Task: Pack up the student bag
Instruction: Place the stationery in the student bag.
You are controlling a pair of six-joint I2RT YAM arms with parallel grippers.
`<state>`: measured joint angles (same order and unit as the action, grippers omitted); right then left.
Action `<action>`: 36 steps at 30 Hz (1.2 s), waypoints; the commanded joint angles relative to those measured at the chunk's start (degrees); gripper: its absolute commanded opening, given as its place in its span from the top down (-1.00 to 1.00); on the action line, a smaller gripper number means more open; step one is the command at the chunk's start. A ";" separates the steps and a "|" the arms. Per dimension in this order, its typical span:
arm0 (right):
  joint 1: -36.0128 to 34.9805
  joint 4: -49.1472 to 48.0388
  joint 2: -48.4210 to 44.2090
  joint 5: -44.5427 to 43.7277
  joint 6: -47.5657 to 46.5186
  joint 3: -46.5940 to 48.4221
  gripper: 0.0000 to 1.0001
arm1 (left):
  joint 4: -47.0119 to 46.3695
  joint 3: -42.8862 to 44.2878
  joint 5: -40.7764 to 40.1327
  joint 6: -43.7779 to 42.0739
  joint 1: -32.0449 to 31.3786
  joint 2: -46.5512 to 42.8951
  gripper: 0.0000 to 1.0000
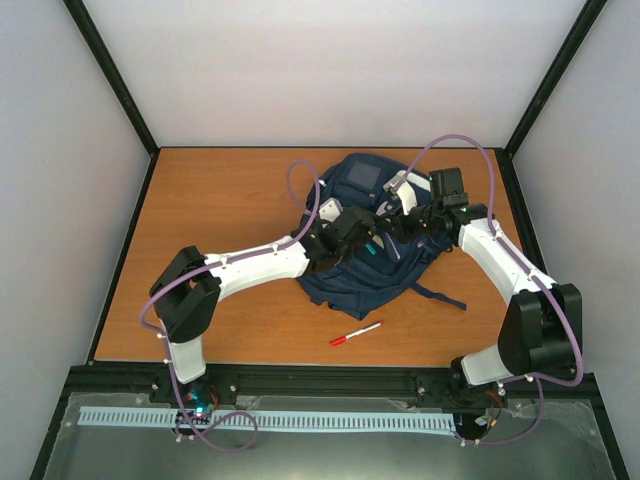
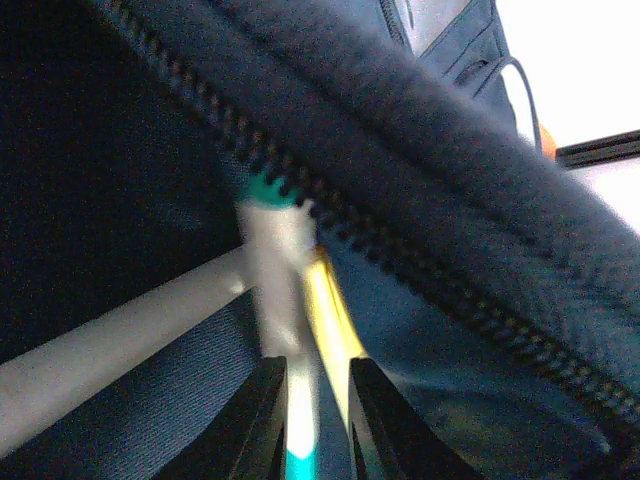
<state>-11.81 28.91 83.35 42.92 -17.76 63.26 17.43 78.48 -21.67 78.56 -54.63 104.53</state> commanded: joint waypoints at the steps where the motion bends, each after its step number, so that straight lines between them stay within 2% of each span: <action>1: 0.87 -1.04 -0.94 -0.04 -0.76 1.25 0.94 | -2.66 1.44 -2.47 0.99 0.69 0.07 0.58; 10: 0.95 -1.05 -0.95 -0.03 -0.72 1.25 0.94 | -3.40 0.91 1.33 -0.96 0.69 -1.84 0.51; 15: 0.85 -1.10 -0.92 0.08 -0.78 1.24 0.94 | -4.72 1.32 9.55 -9.31 0.31 -3.45 0.50; 19: 0.94 -0.97 -0.80 0.07 -0.86 1.33 0.94 | -2.40 0.08 10.68 -13.02 -1.28 -5.60 0.49; 25: 0.92 -0.96 -0.99 -0.03 -0.94 1.33 0.94 | 2.75 -1.58 10.11 -22.97 -3.09 -9.22 0.48; 36: 0.92 -0.89 -1.05 0.15 -1.01 1.33 0.94 | 5.89 -7.69 19.33 -49.39 -5.56 -13.82 0.41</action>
<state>-11.79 28.93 83.35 42.94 -17.98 63.26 19.88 72.47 -6.17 42.11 -58.61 92.73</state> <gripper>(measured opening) 0.060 0.294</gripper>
